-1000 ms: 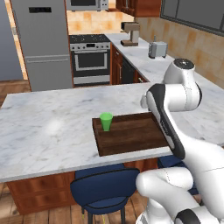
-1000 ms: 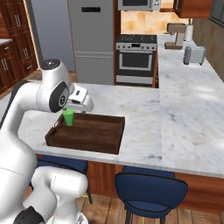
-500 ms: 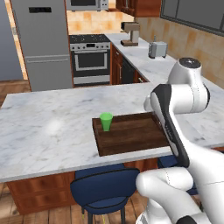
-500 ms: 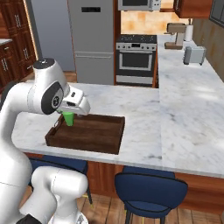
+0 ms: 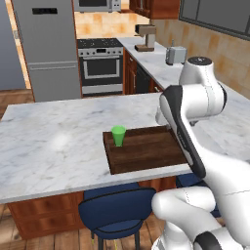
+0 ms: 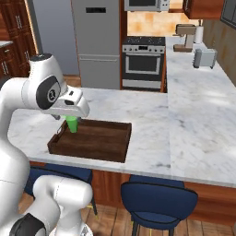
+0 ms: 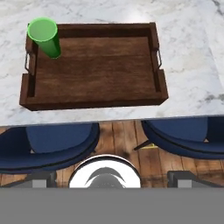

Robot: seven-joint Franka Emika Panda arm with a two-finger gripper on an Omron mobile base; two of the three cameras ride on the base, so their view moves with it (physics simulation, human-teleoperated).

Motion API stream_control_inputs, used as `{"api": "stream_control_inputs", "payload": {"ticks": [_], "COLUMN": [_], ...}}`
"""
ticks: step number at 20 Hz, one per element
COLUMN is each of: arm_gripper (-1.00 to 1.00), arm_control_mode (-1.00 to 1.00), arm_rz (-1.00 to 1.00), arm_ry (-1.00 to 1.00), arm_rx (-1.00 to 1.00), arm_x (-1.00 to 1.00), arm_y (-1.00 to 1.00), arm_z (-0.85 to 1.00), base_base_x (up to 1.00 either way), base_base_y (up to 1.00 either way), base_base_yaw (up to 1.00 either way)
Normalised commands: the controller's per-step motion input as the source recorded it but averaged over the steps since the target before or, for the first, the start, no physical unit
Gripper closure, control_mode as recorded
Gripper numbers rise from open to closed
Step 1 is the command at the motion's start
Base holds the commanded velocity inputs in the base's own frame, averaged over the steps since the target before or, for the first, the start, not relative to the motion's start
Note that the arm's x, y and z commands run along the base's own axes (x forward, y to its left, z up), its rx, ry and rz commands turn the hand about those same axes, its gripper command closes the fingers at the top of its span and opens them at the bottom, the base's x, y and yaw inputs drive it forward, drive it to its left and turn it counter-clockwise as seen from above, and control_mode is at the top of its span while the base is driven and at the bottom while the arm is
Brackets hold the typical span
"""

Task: There is a tray on the dining counter. Grab the cup, mug, and pitcher and place them on the tray. The pitcher may be placed next to the tray if it cannot fit the tray.

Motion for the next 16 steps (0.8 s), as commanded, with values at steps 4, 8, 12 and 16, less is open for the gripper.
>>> {"api": "stream_control_inputs", "payload": {"ticks": [4, 8, 12, 16], "arm_gripper": [-1.0, -1.0, -1.0, -1.0], "arm_control_mode": [-1.0, -1.0, 1.0, 1.0], "arm_rz": [0.08, 0.0, 0.0, 0.0], "arm_ry": [0.0, -0.01, 0.0, 0.0], "arm_rx": [0.0, 0.0, 0.0, 0.0], "arm_x": [0.0, -0.12, -0.01, 0.0], "arm_y": [0.01, -0.04, 0.0, 0.0], "arm_z": [0.0, 0.0, 0.0, 0.0], "base_base_x": [0.0, 0.0, -0.23, -0.63], "base_base_y": [0.0, 0.0, 0.0, 0.64], "base_base_yaw": [0.0, 0.0, -0.01, -0.11]}}
